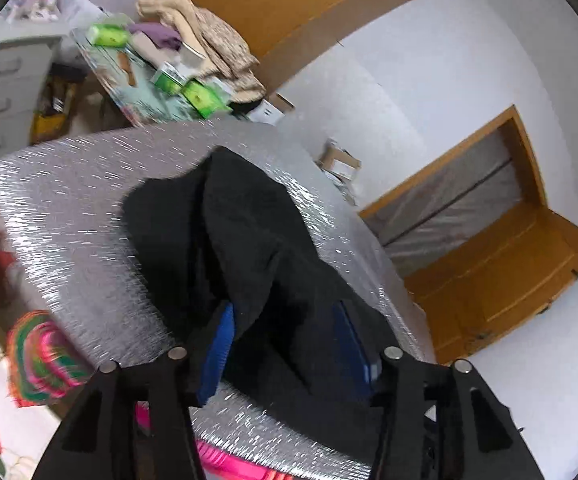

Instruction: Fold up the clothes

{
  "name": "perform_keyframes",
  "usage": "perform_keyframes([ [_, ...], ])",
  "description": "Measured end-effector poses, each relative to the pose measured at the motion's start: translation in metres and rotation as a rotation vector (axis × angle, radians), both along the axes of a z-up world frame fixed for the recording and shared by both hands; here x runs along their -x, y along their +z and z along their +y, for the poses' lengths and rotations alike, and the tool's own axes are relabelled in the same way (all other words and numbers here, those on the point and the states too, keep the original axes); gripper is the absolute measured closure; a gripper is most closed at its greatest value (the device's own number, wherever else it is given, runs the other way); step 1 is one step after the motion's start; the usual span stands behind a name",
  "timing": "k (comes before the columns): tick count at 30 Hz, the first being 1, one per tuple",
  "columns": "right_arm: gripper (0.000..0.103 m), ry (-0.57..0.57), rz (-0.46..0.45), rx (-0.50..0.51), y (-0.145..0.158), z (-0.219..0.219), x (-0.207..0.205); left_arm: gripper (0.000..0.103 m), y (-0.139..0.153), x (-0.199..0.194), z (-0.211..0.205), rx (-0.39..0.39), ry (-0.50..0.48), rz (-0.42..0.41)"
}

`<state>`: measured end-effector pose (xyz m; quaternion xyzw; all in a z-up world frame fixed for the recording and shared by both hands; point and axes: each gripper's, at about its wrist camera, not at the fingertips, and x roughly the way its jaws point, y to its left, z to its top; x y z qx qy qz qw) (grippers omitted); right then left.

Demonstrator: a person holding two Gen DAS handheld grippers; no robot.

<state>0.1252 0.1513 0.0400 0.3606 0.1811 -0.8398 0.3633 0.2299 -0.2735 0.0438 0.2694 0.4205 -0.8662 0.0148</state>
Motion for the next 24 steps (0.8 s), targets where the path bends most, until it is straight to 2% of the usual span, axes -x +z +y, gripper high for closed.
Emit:
perform_keyframes([
  [3, 0.065, 0.005, -0.003, -0.005, -0.002, -0.001, 0.004, 0.050, -0.002, -0.008, 0.004, -0.045, 0.021, -0.024],
  [8, 0.065, 0.026, -0.003, -0.001, -0.002, -0.007, 0.005, 0.050, 0.000, -0.009, 0.017, -0.059, 0.010, -0.031],
  [12, 0.065, 0.037, -0.005, -0.010, -0.003, -0.011, 0.005, 0.050, -0.002, 0.019, 0.013, -0.057, 0.032, -0.032],
  [19, 0.065, 0.073, 0.010, -0.077, -0.007, -0.009, 0.006, 0.050, -0.020, 0.057, 0.002, -0.155, 0.052, -0.096],
  [21, 0.064, 0.074, 0.012, -0.092, -0.009, -0.010, 0.009, 0.054, -0.025, 0.062, 0.000, -0.186, 0.044, -0.111],
  [23, 0.065, 0.089, 0.018, -0.106, -0.010, -0.012, 0.009, 0.069, -0.029, 0.065, -0.002, -0.216, 0.035, -0.121],
  [24, 0.065, 0.107, 0.025, -0.112, -0.009, -0.014, 0.007, 0.072, -0.030, 0.065, -0.003, -0.218, 0.033, -0.122],
])
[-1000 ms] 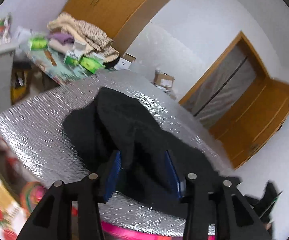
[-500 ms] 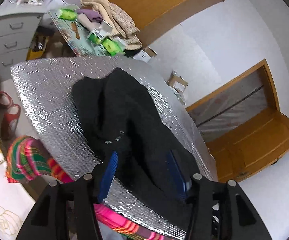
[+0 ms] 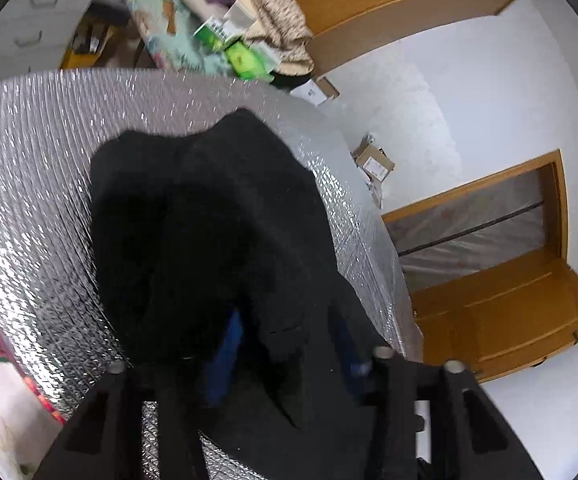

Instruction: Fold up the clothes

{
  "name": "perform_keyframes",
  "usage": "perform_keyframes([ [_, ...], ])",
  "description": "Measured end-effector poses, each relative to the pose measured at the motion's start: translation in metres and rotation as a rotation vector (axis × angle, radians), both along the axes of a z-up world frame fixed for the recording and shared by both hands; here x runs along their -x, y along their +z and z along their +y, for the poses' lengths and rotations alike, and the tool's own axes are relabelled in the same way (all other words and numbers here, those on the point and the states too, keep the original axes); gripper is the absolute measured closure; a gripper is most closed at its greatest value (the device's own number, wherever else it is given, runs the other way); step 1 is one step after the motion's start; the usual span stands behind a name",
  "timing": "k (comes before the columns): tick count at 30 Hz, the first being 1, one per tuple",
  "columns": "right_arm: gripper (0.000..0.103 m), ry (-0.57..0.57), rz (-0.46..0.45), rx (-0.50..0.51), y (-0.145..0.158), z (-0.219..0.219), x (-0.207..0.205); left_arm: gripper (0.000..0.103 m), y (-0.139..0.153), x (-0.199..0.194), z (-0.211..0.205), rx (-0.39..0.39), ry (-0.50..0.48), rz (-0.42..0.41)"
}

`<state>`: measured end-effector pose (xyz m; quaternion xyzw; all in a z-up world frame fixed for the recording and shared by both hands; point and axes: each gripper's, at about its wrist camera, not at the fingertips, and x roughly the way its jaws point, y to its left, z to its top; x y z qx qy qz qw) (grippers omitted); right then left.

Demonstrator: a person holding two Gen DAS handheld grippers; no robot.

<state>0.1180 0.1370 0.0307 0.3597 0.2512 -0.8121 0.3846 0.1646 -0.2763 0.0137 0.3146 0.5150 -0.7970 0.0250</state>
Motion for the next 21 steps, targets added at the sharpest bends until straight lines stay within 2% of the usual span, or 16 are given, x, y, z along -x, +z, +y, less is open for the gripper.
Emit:
perform_keyframes([
  [2, 0.065, 0.045, 0.012, -0.012, 0.000, -0.005, -0.006, 0.085, 0.001, -0.001, 0.001, 0.016, -0.004, 0.010],
  [4, 0.065, 0.082, 0.022, -0.037, -0.003, -0.011, -0.010, 0.093, 0.005, 0.000, 0.001, 0.034, -0.009, 0.015],
  [7, 0.066, 0.083, 0.018, -0.067, -0.010, -0.018, -0.008, 0.096, 0.013, 0.003, 0.003, 0.076, -0.024, 0.031],
  [8, 0.075, 0.082, 0.010, -0.066, -0.011, -0.019, -0.006, 0.096, 0.018, 0.004, 0.004, 0.094, -0.032, 0.039],
  [9, 0.091, 0.077, 0.007, -0.065, -0.012, -0.019, -0.005, 0.097, 0.022, 0.006, 0.004, 0.108, -0.039, 0.047],
  [10, 0.098, 0.067, 0.009, -0.063, -0.011, -0.020, -0.003, 0.097, 0.026, 0.008, 0.005, 0.123, -0.047, 0.054],
  [12, 0.100, 0.057, 0.021, -0.050, -0.006, -0.020, -0.001, 0.097, 0.035, 0.014, 0.005, 0.151, -0.064, 0.069],
  [14, 0.100, 0.049, 0.051, -0.025, 0.005, -0.019, 0.000, 0.098, 0.048, 0.021, 0.004, 0.187, -0.087, 0.089],
  [18, 0.100, 0.018, 0.132, 0.053, 0.045, -0.015, 0.007, 0.098, 0.092, 0.047, 0.001, 0.283, -0.149, 0.185],
  [21, 0.100, 0.015, 0.182, 0.112, 0.077, -0.014, 0.000, 0.098, 0.132, 0.061, -0.001, 0.381, -0.198, 0.290],
])
